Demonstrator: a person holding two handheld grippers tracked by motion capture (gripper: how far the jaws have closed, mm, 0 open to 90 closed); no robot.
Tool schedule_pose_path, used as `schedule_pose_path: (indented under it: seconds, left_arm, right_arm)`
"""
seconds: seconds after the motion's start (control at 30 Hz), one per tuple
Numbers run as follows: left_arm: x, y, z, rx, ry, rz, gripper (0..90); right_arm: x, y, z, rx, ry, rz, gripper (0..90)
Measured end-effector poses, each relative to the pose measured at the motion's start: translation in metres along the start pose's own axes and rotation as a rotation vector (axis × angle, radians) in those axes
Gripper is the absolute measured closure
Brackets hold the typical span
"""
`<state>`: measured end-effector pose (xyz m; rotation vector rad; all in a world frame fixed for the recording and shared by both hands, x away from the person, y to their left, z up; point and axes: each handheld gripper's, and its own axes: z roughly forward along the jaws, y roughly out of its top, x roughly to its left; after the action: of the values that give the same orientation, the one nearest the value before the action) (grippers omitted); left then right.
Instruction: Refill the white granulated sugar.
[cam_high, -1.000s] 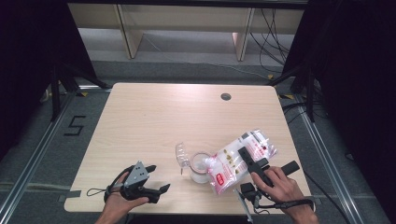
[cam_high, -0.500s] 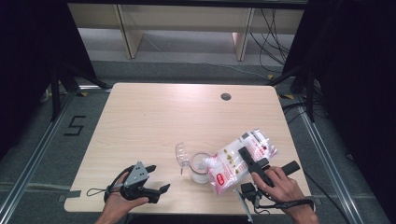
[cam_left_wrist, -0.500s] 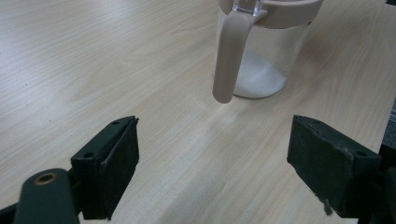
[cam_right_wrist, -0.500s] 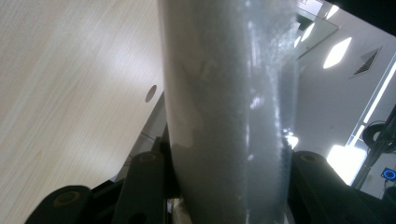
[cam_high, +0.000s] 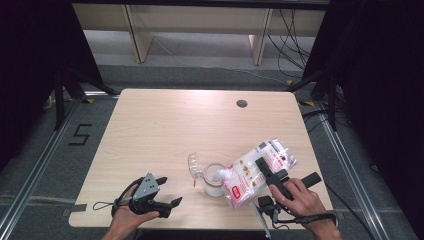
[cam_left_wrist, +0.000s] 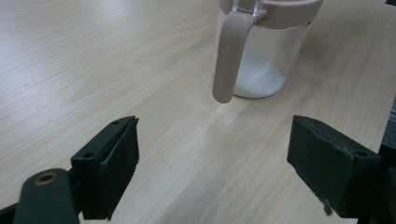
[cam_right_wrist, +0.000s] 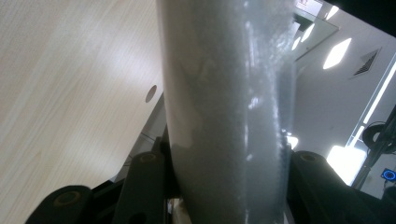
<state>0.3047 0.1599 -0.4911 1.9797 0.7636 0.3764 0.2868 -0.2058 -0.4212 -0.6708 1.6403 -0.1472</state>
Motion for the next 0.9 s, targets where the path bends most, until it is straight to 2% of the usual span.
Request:
schedule_pose_path:
  seconds: [0.03, 0.2, 0.27, 0.37, 0.67, 0.7, 0.73, 0.77, 0.8, 0.87, 0.9]
  left_arm:
    - [0.0009, 0.0002, 0.0001, 0.000, -0.002, 0.014, 16.3]
    - [0.0009, 0.0004, -0.0001, 0.001, -0.001, 0.015, 16.3]
    - [-0.0007, -0.0002, 0.0001, -0.001, 0.000, -0.013, 16.3]
    - [0.0012, 0.0005, -0.0002, -0.001, -0.003, 0.017, 16.3]
    - [0.0015, 0.0005, -0.0002, -0.002, -0.007, 0.017, 16.3]
    - [0.0015, 0.0005, -0.0002, -0.002, -0.007, 0.017, 16.3]
    - [0.0015, 0.0004, -0.0002, -0.002, -0.007, 0.017, 16.3]
    - [0.0015, 0.0004, -0.0002, -0.002, -0.006, 0.017, 16.3]
    - [0.0015, 0.0004, -0.0002, -0.002, -0.007, 0.017, 16.3]
    - [0.0015, 0.0004, -0.0002, -0.003, -0.006, 0.017, 16.3]
    - [0.0015, 0.0005, -0.0002, -0.001, -0.008, 0.017, 16.3]
  right_arm:
    - [0.0000, 0.0001, 0.0001, 0.000, 0.002, -0.003, 62.5]
    - [-0.0006, 0.0001, -0.0002, 0.000, 0.002, -0.002, 62.6]
    - [-0.0010, 0.0000, -0.0004, -0.002, 0.001, -0.005, 62.7]
    - [-0.0007, -0.0001, -0.0006, 0.000, 0.000, -0.003, 62.7]
    - [-0.0012, 0.0000, -0.0003, -0.006, 0.004, -0.005, 63.0]
    - [0.0012, 0.0009, -0.0016, 0.007, 0.013, 0.043, 63.0]
    - [0.0015, 0.0008, -0.0019, 0.013, 0.013, 0.046, 63.0]
    - [-0.0010, -0.0004, -0.0008, -0.002, 0.005, 0.001, 63.1]
    - [0.0018, 0.0004, -0.0022, 0.015, 0.009, 0.054, 63.1]
    - [0.0019, 0.0004, -0.0025, 0.016, 0.010, 0.059, 63.1]
    - [0.0007, -0.0009, -0.0013, 0.005, 0.010, 0.034, 63.1]
